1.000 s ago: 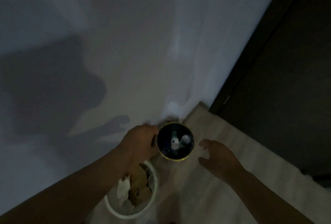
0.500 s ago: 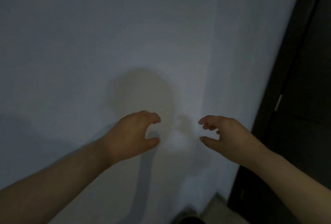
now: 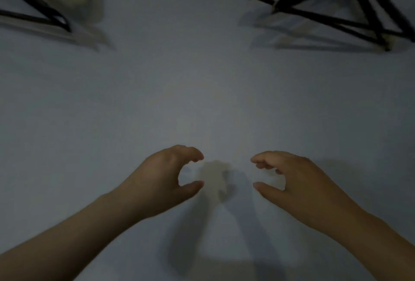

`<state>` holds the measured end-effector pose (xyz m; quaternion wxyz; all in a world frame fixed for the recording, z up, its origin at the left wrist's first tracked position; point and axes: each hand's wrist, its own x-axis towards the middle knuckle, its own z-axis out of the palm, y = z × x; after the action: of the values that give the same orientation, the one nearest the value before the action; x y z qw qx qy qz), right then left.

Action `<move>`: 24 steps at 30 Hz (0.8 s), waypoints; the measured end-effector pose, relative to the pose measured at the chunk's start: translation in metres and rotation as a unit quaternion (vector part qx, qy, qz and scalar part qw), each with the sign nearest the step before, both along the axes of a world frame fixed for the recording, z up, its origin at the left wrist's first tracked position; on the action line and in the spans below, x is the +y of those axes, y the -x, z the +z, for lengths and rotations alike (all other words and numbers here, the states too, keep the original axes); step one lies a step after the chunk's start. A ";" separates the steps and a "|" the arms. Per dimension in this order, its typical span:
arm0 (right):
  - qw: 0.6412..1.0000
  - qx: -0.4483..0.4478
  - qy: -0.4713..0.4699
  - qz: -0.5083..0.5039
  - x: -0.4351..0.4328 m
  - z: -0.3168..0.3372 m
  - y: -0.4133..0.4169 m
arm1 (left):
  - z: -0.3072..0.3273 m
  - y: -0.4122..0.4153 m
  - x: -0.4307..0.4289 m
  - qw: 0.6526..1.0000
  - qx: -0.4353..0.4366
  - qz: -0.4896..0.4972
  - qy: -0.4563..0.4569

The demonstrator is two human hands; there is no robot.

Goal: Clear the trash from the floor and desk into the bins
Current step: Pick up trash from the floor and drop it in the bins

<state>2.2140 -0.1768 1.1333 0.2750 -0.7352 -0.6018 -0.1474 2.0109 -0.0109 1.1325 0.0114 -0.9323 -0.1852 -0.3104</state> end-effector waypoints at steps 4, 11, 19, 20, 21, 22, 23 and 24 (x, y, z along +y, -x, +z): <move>0.995 -0.005 0.008 0.103 0.033 0.001 0.032 | -0.004 0.059 -0.011 0.994 0.020 0.112 0.001; 0.961 -0.029 0.013 0.276 0.074 0.015 0.145 | 0.009 0.199 -0.058 0.958 -0.001 0.287 -0.005; 0.883 -0.041 -0.013 0.467 0.066 0.024 0.357 | 0.016 0.401 -0.172 0.883 -0.004 0.468 -0.002; 0.870 -0.038 -0.013 0.491 0.058 0.025 0.388 | 0.017 0.429 -0.192 0.872 -0.006 0.489 -0.002; 0.857 -0.034 -0.013 0.515 0.050 0.026 0.420 | 0.019 0.455 -0.213 0.860 -0.008 0.510 -0.001; 0.843 -0.030 -0.014 0.537 0.041 0.027 0.452 | 0.021 0.482 -0.234 0.846 -0.011 0.532 0.001; 0.830 -0.027 -0.015 0.556 0.031 0.028 0.484 | 0.022 0.507 -0.256 0.832 -0.012 0.554 0.002; 0.818 -0.027 -0.017 0.574 0.022 0.029 0.516 | 0.022 0.532 -0.276 0.818 -0.011 0.575 0.002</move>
<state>1.6982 -0.1553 1.1619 0.3060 -0.2472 -0.9193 0.0073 1.4793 -0.2873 1.1544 0.1839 -0.6529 -0.6883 -0.2572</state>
